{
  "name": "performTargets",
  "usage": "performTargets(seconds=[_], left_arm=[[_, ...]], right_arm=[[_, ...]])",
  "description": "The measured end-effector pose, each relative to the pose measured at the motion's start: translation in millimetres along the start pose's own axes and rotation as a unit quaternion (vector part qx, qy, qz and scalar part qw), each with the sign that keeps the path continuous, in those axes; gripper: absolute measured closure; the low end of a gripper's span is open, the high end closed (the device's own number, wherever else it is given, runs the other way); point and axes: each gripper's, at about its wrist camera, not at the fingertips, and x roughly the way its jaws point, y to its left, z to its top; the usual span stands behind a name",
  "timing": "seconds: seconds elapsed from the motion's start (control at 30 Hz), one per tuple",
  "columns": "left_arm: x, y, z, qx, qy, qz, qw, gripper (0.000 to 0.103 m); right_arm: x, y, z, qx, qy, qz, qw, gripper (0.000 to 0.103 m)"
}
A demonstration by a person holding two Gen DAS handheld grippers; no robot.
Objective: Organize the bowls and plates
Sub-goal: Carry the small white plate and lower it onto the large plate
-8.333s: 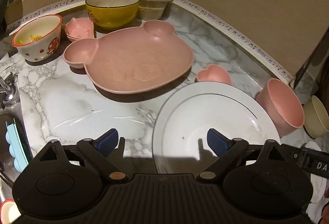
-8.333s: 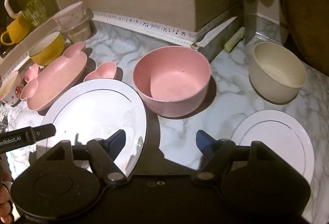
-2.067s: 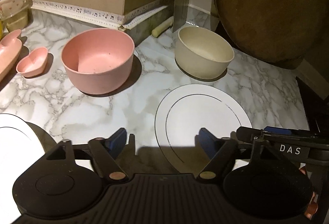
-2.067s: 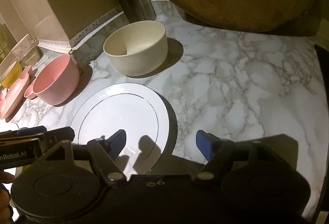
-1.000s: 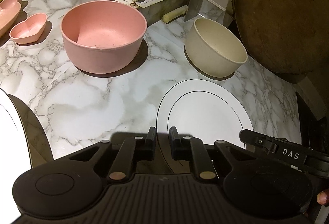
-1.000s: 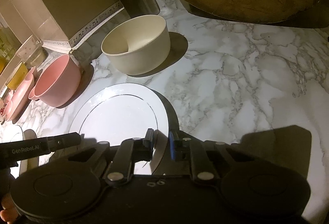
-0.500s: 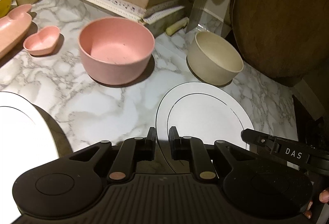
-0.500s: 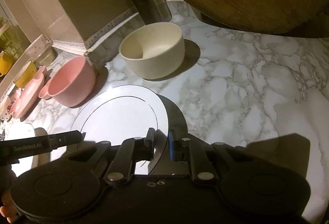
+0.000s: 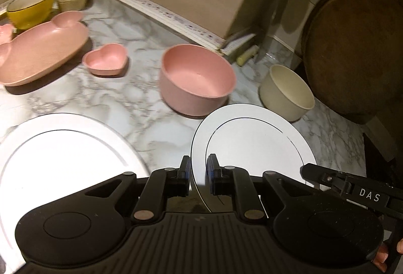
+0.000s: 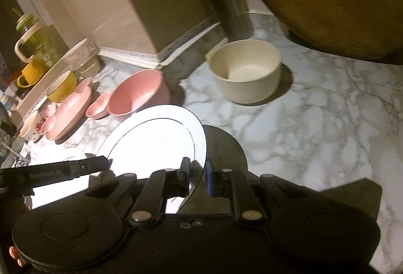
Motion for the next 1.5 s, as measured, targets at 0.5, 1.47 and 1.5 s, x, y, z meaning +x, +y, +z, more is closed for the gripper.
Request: performTargets(seconds=[0.5,1.47,1.5], left_arm=[[-38,70,-7,-0.044,-0.019,0.035,0.9982,0.09],[-65,163,-42,-0.099,-0.005,0.054,0.9936,0.09],[-65,163,-42,-0.099,-0.005,0.053,0.9936,0.09]], right_arm=[[15,72,-11,-0.041,0.018,0.039,0.998,0.091],[52,165,-42,-0.092,0.068,0.048,0.992,0.091],[53,165,-43,-0.092,0.07,0.047,0.992,0.091]])
